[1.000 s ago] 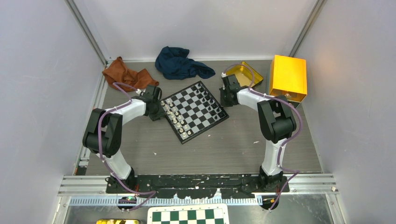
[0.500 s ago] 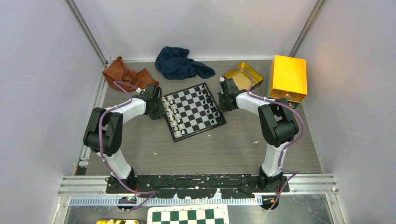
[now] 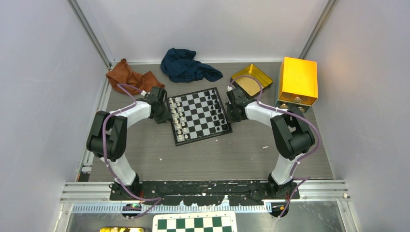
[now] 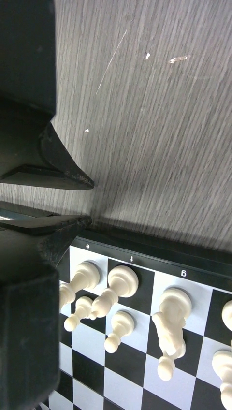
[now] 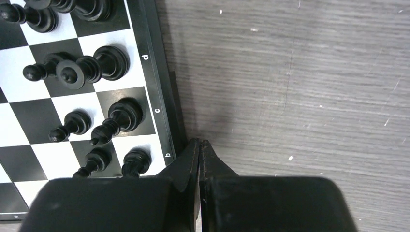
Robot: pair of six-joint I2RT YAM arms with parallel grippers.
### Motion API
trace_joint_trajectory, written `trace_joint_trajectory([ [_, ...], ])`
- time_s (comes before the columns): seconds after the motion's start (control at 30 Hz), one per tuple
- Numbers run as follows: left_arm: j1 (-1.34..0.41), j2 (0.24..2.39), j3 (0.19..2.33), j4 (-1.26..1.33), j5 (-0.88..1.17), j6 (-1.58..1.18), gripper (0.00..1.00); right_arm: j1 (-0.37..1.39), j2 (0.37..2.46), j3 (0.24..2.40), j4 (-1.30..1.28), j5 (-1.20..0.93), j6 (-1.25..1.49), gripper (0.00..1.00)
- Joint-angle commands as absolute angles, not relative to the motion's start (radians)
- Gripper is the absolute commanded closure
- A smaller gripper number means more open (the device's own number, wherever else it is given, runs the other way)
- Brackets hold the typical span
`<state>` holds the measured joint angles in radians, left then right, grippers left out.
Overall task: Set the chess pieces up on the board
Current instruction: Adjust the chessboard at the center of the board.
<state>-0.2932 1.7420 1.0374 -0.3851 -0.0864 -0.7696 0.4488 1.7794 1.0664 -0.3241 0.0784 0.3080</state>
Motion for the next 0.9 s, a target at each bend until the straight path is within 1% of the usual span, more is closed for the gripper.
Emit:
trace_joint_trajectory([
  [0.0, -0.295, 1.767, 1.056, -0.347, -0.050, -0.758, 0.72, 0.477, 1.710, 1.052, -0.307, 0.060, 0.345, 0.99],
  [0.43, -0.301, 1.767, 1.061, -0.329, -0.017, -0.740, 0.77, 0.514, 1.649, 1.011, -0.304, 0.072, 0.374, 1.00],
  [0.87, -0.328, 1.771, 1.090, -0.332, -0.011, -0.703, 0.77, 0.542, 1.624, 0.978, -0.291, 0.084, 0.400, 0.99],
])
